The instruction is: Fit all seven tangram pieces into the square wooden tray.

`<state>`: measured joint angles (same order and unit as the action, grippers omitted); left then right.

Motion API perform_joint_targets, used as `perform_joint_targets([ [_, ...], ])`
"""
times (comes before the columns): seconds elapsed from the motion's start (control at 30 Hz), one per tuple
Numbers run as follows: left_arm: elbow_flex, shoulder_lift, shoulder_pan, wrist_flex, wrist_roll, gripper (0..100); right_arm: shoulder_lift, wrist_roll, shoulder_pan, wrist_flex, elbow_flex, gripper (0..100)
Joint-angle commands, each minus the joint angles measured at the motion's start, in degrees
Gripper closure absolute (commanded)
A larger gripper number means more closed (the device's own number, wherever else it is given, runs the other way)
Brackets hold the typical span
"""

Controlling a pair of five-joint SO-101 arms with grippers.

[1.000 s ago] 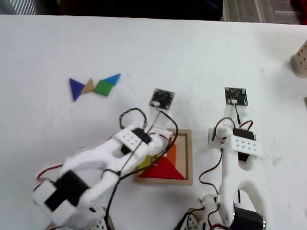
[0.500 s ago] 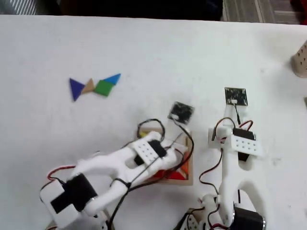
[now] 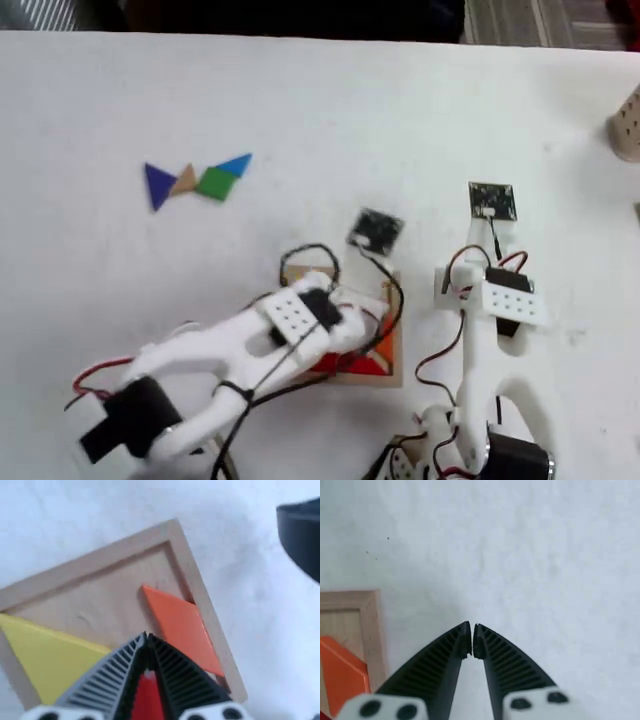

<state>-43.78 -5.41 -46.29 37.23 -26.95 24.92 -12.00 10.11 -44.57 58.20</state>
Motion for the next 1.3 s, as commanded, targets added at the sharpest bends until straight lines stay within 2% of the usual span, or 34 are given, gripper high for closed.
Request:
perform_joint_targets([
  [0.0,1.67,-5.49,3.12,-1.32,-0.44,98,1.71,-0.44,-0.75,-0.22,-2.11,98.1],
  [0.17,1.49,-5.14,3.74,-13.27,-6.07,98,1.36,-0.44,-0.84,-0.13,-2.11,98.1],
  [0.37,4.22,4.09,4.09,-21.98,-6.42,98,1.36,-0.35,-0.75,-0.13,-2.11,98.1],
  [0.57,8.18,11.91,3.56,-20.66,-6.33,98,1.54,-0.35,-0.75,-0.13,-2.11,98.1],
  [0.73,8.35,12.0,2.33,-13.8,-6.24,98,1.54,-0.44,-0.75,-0.13,-2.11,98.1],
  [0.87,8.26,12.09,-0.84,-7.91,-1.32,98,1.54,-0.44,-0.75,-0.13,-2.11,98.1],
  [0.97,8.26,12.0,-3.74,-4.66,-0.79,98,1.45,-0.44,-0.75,-0.13,-2.11,98.1],
  [1.1,8.26,11.91,-5.93,-3.52,-0.7,98,1.36,-0.44,-0.75,-0.13,-2.11,98.1],
  [1.27,8.79,11.74,-5.41,-3.6,-0.7,98,1.36,-0.44,-0.75,-0.13,-2.11,98.1],
])
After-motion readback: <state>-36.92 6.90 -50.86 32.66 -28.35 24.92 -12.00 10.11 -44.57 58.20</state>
